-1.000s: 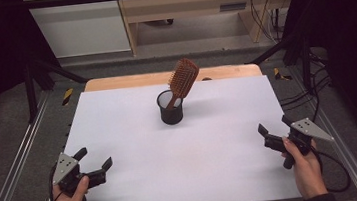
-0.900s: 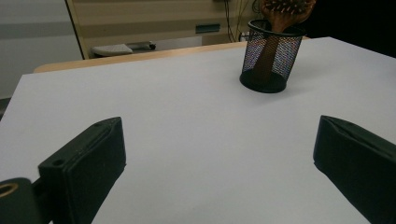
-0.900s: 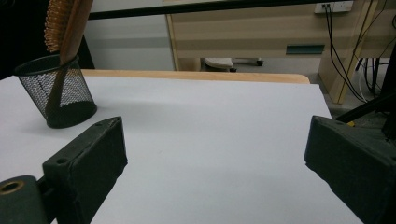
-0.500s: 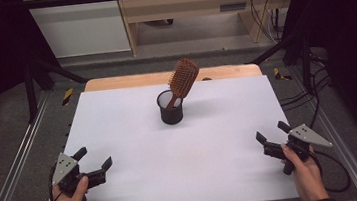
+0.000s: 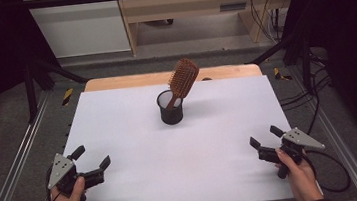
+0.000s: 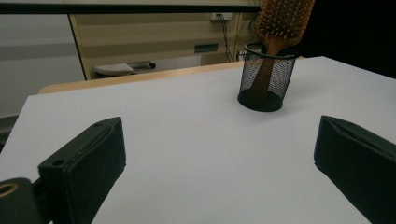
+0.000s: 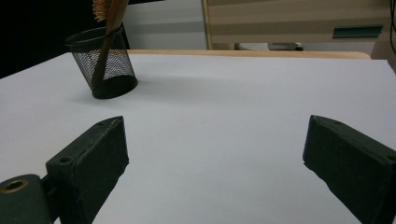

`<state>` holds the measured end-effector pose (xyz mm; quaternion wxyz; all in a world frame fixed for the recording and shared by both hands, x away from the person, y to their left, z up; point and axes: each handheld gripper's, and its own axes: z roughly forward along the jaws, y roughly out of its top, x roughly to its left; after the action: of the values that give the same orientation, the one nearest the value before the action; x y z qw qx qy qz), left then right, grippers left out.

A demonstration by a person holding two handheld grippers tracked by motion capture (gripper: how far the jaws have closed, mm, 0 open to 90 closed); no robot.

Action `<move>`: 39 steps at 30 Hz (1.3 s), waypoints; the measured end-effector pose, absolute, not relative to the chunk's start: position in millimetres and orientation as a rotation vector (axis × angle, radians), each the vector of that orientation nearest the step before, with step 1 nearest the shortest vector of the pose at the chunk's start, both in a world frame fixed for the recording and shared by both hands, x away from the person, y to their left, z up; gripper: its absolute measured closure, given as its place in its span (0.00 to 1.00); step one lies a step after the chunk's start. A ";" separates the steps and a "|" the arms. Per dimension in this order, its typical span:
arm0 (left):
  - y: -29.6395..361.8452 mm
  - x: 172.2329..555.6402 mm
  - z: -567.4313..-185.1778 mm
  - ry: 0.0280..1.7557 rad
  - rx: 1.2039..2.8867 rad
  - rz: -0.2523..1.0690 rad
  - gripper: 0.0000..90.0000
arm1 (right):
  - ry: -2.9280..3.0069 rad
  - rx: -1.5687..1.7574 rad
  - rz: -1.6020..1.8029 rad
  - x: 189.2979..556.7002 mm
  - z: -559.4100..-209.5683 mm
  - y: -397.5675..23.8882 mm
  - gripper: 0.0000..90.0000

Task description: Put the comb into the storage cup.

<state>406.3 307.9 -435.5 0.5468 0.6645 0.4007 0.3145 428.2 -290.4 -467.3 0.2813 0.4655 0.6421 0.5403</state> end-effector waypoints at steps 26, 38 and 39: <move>305.6 401.5 -431.3 0.873 1.524 0.745 0.02 | 1.778 1.158 1.496 430.3 -459.8 -261.9 0.07; 304.7 401.3 -431.8 0.866 1.506 0.722 0.02 | 1.826 1.096 1.487 433.1 -454.3 -246.5 0.06; 304.5 401.3 -431.8 0.865 1.507 0.721 0.02 | 1.830 1.087 1.486 433.6 -453.8 -245.0 0.06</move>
<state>401.3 304.5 -431.8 0.5893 0.6471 0.3715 0.3098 433.6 -245.0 -453.8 0.2697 0.4034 0.6788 0.5512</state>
